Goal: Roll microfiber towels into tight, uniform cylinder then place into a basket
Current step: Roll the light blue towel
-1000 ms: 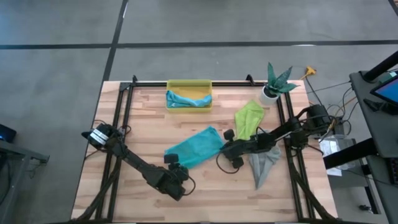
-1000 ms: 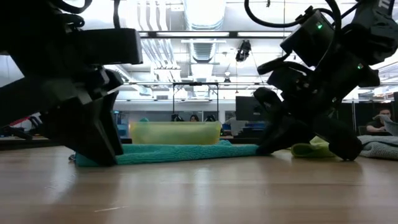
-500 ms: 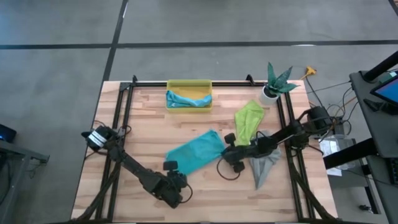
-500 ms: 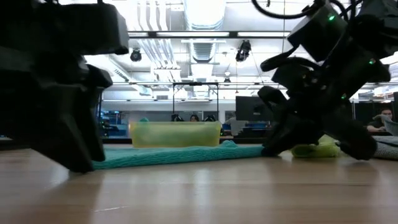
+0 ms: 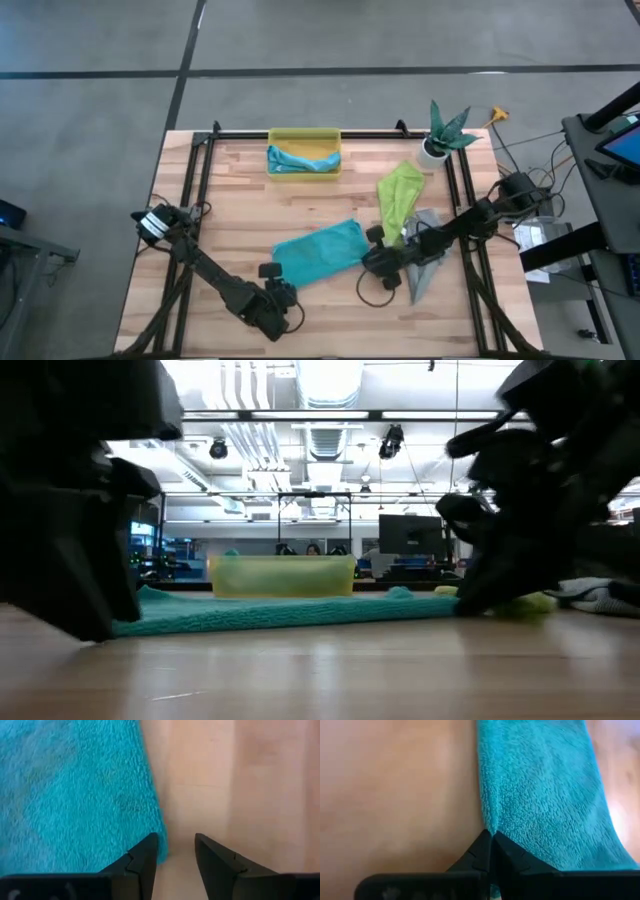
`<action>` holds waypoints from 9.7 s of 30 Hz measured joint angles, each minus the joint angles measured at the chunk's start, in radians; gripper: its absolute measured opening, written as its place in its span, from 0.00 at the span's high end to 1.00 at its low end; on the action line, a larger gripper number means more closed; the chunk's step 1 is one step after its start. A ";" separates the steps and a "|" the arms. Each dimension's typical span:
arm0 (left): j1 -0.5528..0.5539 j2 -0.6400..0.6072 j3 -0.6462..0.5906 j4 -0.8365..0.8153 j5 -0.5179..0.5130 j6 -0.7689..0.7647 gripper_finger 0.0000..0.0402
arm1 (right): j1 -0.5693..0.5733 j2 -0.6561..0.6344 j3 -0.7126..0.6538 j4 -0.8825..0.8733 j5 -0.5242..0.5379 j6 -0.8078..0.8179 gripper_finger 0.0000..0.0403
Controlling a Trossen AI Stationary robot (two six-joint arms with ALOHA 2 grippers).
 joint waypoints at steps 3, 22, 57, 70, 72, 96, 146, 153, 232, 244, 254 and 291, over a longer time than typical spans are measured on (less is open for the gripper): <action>-0.012 0.001 0.016 0.000 0.000 0.002 0.71 | 0.042 -0.026 0.013 -0.041 -0.020 0.020 0.98; -0.038 0.000 0.031 0.003 0.038 0.004 0.99 | 0.166 -0.062 0.038 -0.077 -0.125 0.261 0.98; 0.130 0.001 0.124 0.378 0.113 0.584 0.62 | 0.210 -0.047 0.042 0.056 -0.081 0.439 0.98; 0.186 0.049 0.122 0.468 0.134 0.663 0.59 | 0.210 -0.047 0.115 0.023 -0.027 0.451 0.98; 0.188 0.088 0.139 0.482 0.179 0.658 0.59 | 0.210 -0.048 0.123 -0.040 -0.041 0.483 0.98; 0.184 0.167 0.252 0.288 0.134 0.608 0.59 | 0.212 -0.048 0.124 -0.066 -0.060 0.552 0.98; 0.233 0.176 0.235 0.231 0.249 0.500 1.00 | 0.211 -0.049 0.126 -0.206 -0.058 0.577 0.98; 0.239 0.176 0.227 0.244 0.247 0.500 1.00 | 0.209 -0.049 0.110 -0.234 0.051 0.560 0.98; 0.184 0.176 0.214 0.223 0.267 0.347 0.98 | 0.043 0.031 0.136 -0.154 -0.093 0.227 0.76; 0.163 0.106 0.214 0.127 0.286 0.287 0.90 | 0.089 0.023 0.119 -0.177 -0.103 0.326 0.84; 0.124 -0.003 0.202 -0.037 0.190 0.268 0.90 | 0.118 0.011 0.128 -0.182 -0.090 0.336 0.74; 0.417 -0.295 -0.324 0.337 0.434 0.396 0.77 | -0.034 -0.330 0.034 -0.417 -0.187 0.709 0.40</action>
